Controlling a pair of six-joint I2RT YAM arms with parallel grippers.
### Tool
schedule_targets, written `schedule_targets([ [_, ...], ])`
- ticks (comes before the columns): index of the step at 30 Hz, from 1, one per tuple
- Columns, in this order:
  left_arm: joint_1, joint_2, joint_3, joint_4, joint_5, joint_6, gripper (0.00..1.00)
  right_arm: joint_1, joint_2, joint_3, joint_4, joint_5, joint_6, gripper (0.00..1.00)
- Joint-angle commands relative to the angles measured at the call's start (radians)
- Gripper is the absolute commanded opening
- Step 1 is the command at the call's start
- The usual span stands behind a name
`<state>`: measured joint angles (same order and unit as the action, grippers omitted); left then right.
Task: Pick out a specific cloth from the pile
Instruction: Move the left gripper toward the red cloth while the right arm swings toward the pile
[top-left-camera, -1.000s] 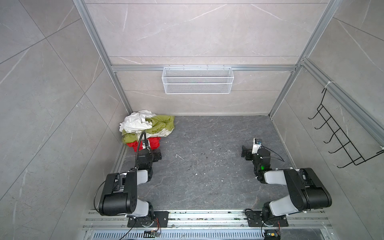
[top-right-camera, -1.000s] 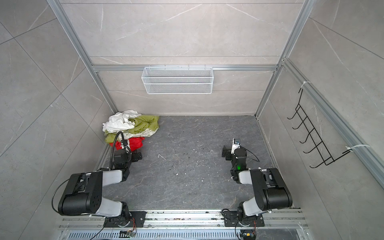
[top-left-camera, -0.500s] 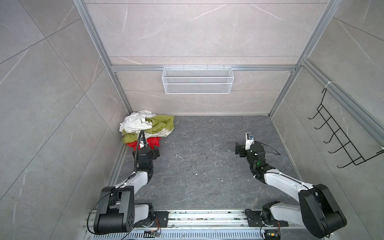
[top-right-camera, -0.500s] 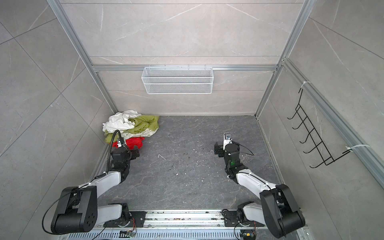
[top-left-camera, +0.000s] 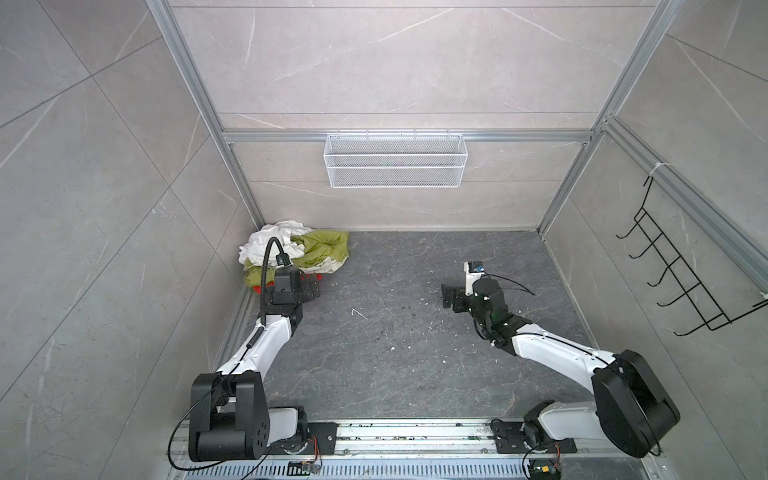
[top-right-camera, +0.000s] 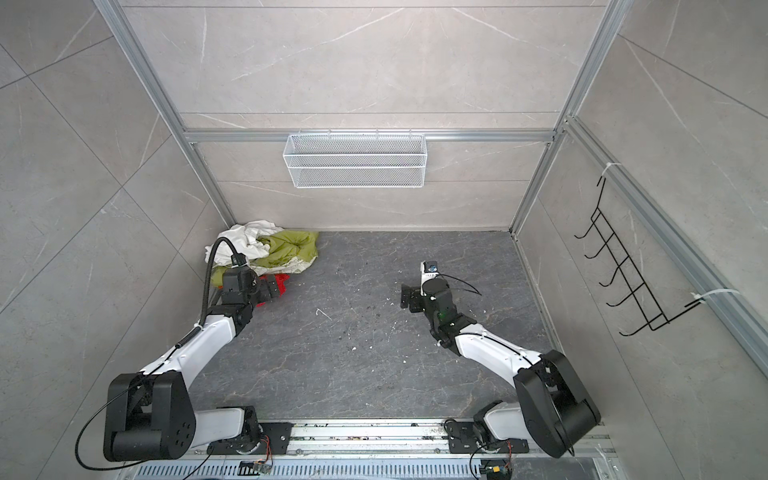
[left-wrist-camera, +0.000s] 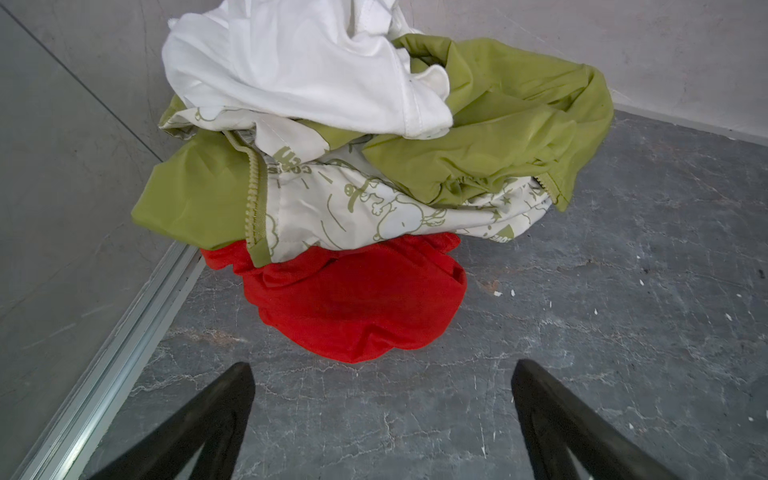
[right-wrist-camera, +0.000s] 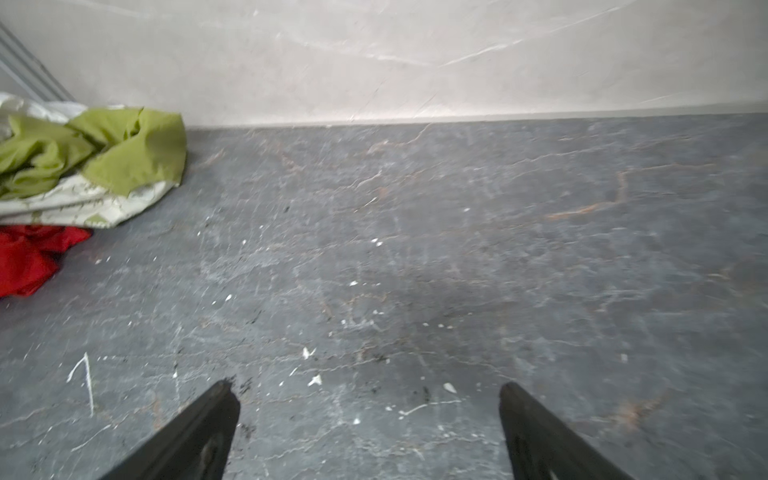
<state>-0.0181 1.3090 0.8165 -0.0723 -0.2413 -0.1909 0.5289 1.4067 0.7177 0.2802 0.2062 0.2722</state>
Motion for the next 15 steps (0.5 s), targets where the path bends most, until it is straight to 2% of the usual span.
schedule_targets([
  [1, -0.002, 0.021, 0.096, -0.154, 0.055, -0.029, 1.0, 0.047, 0.052, 0.084, -0.04, -0.019, 0.016, 1.0],
  [6, -0.002, 0.073, 0.181, -0.251, 0.063, -0.056, 1.0, 0.126, 0.106, 0.131, -0.01, -0.009, -0.04, 1.0],
  [15, -0.002, 0.162, 0.228, -0.291, 0.052, -0.093, 1.0, 0.27, 0.202, 0.183, 0.072, -0.019, -0.232, 0.99],
])
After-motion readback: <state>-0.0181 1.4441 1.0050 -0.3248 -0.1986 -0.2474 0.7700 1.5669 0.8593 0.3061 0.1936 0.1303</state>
